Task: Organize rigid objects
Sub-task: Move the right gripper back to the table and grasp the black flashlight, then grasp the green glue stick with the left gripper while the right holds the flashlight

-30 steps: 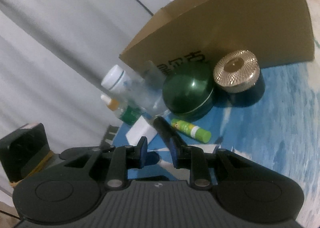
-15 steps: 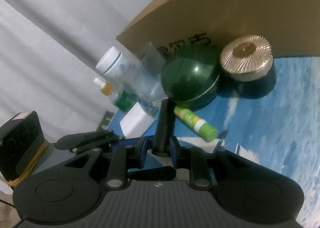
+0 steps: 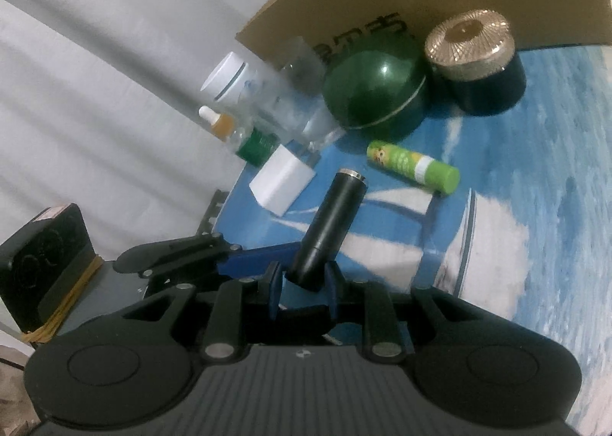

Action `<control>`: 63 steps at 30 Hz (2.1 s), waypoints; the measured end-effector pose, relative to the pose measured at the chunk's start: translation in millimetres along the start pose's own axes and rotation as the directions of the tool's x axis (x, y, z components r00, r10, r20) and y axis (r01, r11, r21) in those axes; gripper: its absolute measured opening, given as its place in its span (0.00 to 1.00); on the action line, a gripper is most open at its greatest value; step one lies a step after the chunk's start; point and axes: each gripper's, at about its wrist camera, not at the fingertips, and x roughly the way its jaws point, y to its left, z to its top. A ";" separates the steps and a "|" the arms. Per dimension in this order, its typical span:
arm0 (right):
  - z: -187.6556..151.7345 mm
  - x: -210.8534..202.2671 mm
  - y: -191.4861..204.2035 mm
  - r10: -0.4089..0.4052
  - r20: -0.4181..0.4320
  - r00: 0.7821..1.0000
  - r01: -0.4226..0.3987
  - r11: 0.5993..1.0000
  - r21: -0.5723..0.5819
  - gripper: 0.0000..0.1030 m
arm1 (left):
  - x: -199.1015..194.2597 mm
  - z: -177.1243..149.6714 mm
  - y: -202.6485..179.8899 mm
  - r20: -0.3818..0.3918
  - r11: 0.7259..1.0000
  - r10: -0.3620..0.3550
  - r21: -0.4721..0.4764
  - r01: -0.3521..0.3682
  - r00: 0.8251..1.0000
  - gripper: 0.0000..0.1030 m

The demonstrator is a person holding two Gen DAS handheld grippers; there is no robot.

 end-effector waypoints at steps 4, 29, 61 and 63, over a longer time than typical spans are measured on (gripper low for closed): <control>-0.2 -2.2 0.8 -0.010 0.010 1.000 0.010 1.000 0.018 0.26 | -1.0 0.7 0.7 0.006 1.000 0.003 0.001 -0.003 1.000 0.50; 9.9 -14.7 3.8 -0.095 0.099 0.991 0.097 0.995 -0.021 0.26 | 8.7 8.7 6.0 0.019 0.998 0.068 0.010 -0.069 0.997 0.31; 15.9 -16.0 0.8 -0.211 0.082 0.974 0.217 0.974 -0.068 0.26 | 13.0 11.7 2.2 0.018 0.996 0.082 0.013 -0.083 0.996 0.30; 19.2 -15.6 0.8 -0.226 0.079 0.971 0.232 0.970 -0.071 0.26 | 13.4 12.6 2.3 0.016 0.996 0.087 0.014 -0.087 0.996 0.30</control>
